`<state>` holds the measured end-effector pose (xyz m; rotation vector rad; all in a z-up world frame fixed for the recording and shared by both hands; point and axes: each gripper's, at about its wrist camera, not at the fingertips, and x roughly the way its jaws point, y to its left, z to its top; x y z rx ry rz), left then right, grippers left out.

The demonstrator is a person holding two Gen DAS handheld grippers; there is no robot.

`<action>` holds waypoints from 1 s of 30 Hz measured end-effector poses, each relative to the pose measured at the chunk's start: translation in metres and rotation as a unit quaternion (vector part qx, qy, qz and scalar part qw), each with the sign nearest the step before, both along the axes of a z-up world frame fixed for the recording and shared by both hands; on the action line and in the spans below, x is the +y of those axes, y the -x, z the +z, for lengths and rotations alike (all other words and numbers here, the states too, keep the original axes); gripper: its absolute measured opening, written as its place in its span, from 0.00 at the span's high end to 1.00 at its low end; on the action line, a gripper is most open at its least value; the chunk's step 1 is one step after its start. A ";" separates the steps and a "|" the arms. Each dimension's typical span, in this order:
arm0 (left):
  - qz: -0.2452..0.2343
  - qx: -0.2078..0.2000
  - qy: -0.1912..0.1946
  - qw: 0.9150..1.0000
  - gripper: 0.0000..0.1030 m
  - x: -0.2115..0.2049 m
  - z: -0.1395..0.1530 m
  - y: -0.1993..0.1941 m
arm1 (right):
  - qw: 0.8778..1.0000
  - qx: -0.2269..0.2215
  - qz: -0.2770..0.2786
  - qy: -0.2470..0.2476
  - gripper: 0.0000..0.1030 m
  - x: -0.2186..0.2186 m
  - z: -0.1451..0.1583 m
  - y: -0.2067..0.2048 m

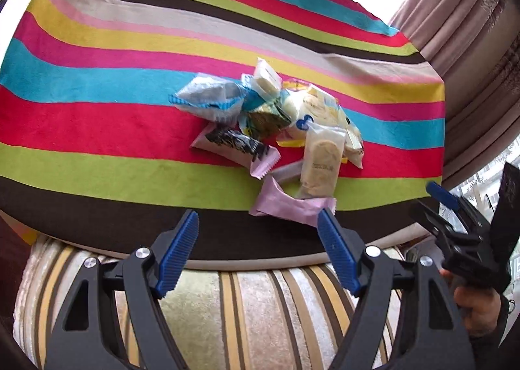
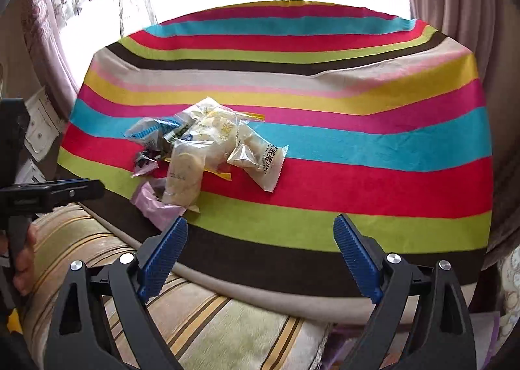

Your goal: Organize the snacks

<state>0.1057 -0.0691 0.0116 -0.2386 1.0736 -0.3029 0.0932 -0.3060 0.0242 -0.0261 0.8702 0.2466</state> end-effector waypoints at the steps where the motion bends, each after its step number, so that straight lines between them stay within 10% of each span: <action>1: -0.011 0.018 0.019 1.000 0.34 -0.004 -0.007 -0.001 | 1.000 0.004 0.008 0.013 0.14 0.004 -0.006 -0.009; 8: 0.031 0.103 0.122 0.987 0.44 -0.011 -0.038 -0.027 | 0.995 0.016 0.058 0.080 0.14 0.019 -0.027 -0.050; 22: -0.010 0.030 -0.088 0.996 0.69 -0.075 -0.029 -0.040 | 0.969 0.026 0.217 0.117 0.13 0.037 -0.046 -0.120; 30: -0.005 0.040 -0.062 0.997 0.79 -0.056 -0.029 -0.024 | 0.960 0.061 0.266 0.069 0.20 0.034 -0.056 -0.132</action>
